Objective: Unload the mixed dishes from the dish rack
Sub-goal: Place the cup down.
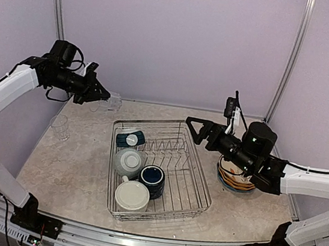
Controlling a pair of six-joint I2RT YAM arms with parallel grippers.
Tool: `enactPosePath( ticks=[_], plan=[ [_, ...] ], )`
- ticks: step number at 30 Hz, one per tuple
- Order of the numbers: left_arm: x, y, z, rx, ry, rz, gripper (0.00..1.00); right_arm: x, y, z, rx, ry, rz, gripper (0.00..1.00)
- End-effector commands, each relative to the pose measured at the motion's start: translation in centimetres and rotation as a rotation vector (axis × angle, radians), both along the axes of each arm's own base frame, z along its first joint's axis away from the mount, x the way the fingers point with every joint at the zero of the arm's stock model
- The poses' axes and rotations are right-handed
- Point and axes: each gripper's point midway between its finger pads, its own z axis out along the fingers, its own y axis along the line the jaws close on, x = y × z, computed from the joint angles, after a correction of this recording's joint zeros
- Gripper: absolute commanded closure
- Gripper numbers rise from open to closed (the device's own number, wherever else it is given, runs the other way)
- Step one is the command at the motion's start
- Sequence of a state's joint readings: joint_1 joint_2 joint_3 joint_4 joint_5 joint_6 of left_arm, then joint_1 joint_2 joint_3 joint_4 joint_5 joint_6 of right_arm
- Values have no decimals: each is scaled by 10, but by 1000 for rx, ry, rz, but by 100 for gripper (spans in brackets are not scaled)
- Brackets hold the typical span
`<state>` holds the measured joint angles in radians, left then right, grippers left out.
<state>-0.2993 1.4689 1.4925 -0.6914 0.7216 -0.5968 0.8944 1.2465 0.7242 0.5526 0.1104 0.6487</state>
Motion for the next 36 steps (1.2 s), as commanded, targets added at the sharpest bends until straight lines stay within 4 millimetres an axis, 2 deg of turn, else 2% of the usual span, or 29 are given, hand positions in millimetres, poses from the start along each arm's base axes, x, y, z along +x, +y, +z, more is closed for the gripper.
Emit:
enactPosePath(
  ticks=[1, 4, 6, 9, 14, 20, 27, 36],
  plan=[
    [-4, 111, -55, 297, 210, 328, 100, 2, -14, -16, -104, -2, -56, 0],
    [-2, 163, -56, 315, 236, 457, 100, 2, -16, -17, -142, -15, -59, 0],
    [0, 187, -51, 334, 221, 522, 100, 1, -17, -18, -162, -25, -56, 0],
    [3, 218, -50, 416, 209, 624, 100, -1, -18, -18, -176, -29, -54, 0],
    [11, 257, -71, 535, 357, 724, 100, -5, -25, -10, -148, -42, -58, 0],
    [29, 275, -99, 630, 417, 739, 100, -5, -29, -8, -157, -51, -75, 0],
    [55, 270, -110, 571, 419, 723, 100, -4, -28, -10, -148, -40, -77, 0],
    [67, 270, -122, 562, 425, 718, 100, -1, -25, -12, -162, -27, -79, 0]
  ],
)
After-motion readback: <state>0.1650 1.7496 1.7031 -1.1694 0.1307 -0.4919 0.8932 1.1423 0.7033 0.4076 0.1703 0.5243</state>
